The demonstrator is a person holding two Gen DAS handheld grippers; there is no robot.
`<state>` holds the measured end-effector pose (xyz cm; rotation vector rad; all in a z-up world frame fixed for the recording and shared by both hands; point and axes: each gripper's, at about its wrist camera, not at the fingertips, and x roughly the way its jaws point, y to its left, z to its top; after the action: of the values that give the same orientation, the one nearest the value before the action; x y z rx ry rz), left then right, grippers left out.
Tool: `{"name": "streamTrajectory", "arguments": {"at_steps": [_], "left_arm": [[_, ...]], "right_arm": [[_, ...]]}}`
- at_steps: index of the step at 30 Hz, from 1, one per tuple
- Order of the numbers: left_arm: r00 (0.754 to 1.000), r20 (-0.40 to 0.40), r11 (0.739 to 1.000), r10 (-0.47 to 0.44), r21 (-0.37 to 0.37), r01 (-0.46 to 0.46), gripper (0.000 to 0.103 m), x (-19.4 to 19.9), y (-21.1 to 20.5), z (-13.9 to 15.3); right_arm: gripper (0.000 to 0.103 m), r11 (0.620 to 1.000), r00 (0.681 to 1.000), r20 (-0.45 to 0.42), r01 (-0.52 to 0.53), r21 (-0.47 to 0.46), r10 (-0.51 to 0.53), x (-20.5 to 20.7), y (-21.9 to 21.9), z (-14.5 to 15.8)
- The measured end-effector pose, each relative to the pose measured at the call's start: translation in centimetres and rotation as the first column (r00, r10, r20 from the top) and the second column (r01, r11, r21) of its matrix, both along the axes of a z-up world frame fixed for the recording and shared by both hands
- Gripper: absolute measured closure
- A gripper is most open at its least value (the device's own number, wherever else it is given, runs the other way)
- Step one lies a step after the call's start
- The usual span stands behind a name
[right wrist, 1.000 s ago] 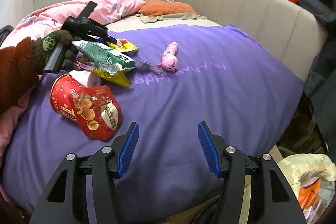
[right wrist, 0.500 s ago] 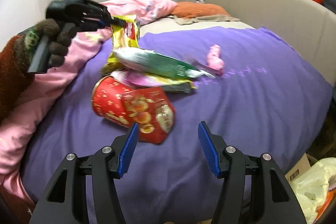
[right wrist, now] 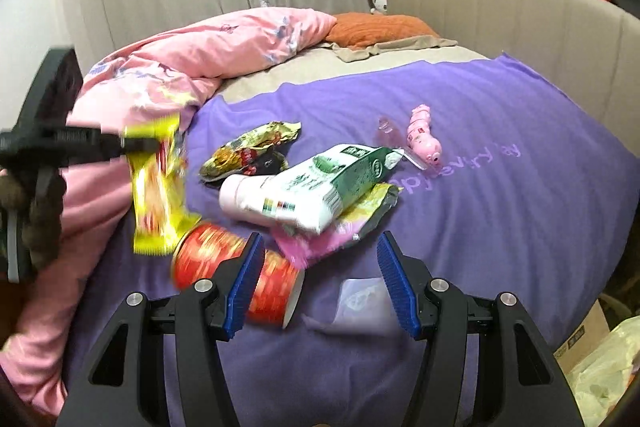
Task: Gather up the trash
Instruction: 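Grasp the yellow snack wrapper with the left tool while the right tool grasps the green-white drink carton, then lift the yellow wrapper with the left tool while the right tool lifts the drink carton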
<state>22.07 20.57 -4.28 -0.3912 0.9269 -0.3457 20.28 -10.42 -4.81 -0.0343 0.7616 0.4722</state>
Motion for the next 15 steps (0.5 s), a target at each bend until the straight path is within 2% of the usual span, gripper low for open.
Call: {"name": "streamTrajectory", "arguments": {"at_steps": [4,7,11,15], "left_arm": [[0.999,0.031,0.999,-0.022,0.031,0.021,0.097,0.2,-0.5,-0.5],[0.998,0.046,0.998,-0.053,0.026,0.052,0.097,0.2,-0.8,-0.8],[0.995,0.051,0.996,-0.087,0.025,0.085,0.097,0.1,-0.8,-1.3],[0.993,0.059,0.994,-0.106,0.022,0.104,0.097,-0.2,-0.8,-1.5]], "right_arm": [[0.048,0.999,0.999,-0.024,0.044,0.016,-0.043,2.1,0.0,0.4],[0.048,0.998,0.996,-0.061,0.066,0.012,-0.065,4.4,1.0,0.5],[0.048,0.996,0.985,-0.146,0.085,-0.038,-0.09,8.4,3.9,-0.8],[0.048,0.984,0.974,-0.196,0.08,-0.157,-0.11,11.6,7.1,-3.2]]}}
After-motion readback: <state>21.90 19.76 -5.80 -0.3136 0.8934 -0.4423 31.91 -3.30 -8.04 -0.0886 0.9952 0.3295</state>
